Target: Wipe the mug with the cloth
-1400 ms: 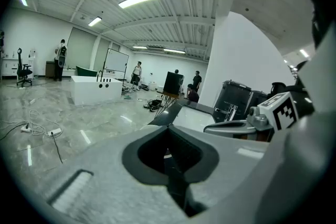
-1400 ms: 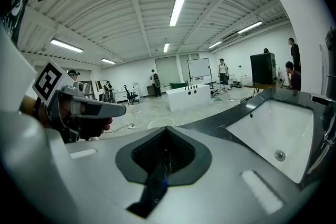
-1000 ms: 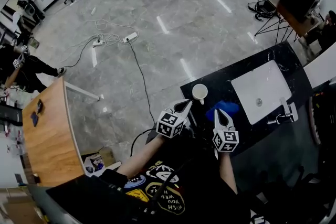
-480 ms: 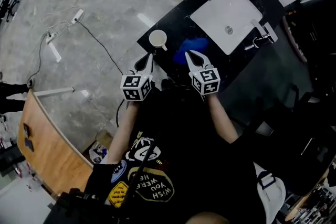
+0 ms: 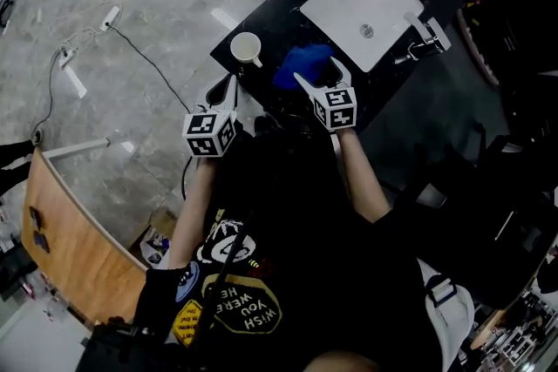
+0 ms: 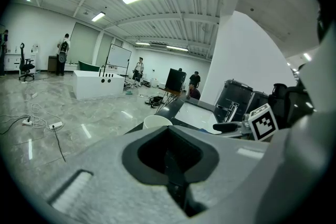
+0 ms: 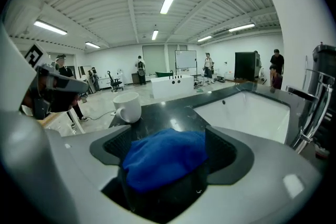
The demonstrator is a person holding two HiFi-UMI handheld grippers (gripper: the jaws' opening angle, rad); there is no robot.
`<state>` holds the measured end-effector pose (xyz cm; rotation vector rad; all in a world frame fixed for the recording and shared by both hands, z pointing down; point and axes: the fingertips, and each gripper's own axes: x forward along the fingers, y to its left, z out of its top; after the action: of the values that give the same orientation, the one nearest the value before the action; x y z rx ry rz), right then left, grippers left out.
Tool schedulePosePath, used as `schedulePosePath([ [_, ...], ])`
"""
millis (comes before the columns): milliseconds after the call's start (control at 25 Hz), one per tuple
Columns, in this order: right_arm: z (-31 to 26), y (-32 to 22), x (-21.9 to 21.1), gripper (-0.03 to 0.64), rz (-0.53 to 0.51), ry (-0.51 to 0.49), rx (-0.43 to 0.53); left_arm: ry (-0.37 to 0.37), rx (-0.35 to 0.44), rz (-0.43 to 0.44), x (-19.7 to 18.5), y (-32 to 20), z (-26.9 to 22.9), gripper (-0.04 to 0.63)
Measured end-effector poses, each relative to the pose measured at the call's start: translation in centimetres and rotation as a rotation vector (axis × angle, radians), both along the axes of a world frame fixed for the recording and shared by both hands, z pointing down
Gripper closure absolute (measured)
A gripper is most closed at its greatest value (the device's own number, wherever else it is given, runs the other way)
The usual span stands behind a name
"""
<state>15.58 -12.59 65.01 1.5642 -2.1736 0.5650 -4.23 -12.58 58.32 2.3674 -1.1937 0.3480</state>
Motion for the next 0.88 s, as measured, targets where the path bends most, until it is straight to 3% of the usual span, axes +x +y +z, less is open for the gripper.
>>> schedulePosePath([
  [120, 2.0, -0.9, 0.6, 0.147, 0.007, -0.006, -0.057, 0.001, -0.004, -0.005, -0.1, 0.0, 0.1, 0.592],
  [640, 6.5, -2.5, 0.1, 0.149, -0.005, 0.105, -0.163, 0.01, -0.003, -0.024, -0.7, 0.0, 0.1, 0.592],
  [720, 6.3, -2.7, -0.3, 0.19, -0.017, 0.117, -0.161, 0.011, -0.003, -0.026, -0.8, -0.1, 0.1, 0.592],
  [880, 6.3, -2.8, -1.9, 0.385, -0.078, 0.155, -0.146, 0.011, -0.002, -0.025, -0.8, -0.1, 0.1, 0.592],
])
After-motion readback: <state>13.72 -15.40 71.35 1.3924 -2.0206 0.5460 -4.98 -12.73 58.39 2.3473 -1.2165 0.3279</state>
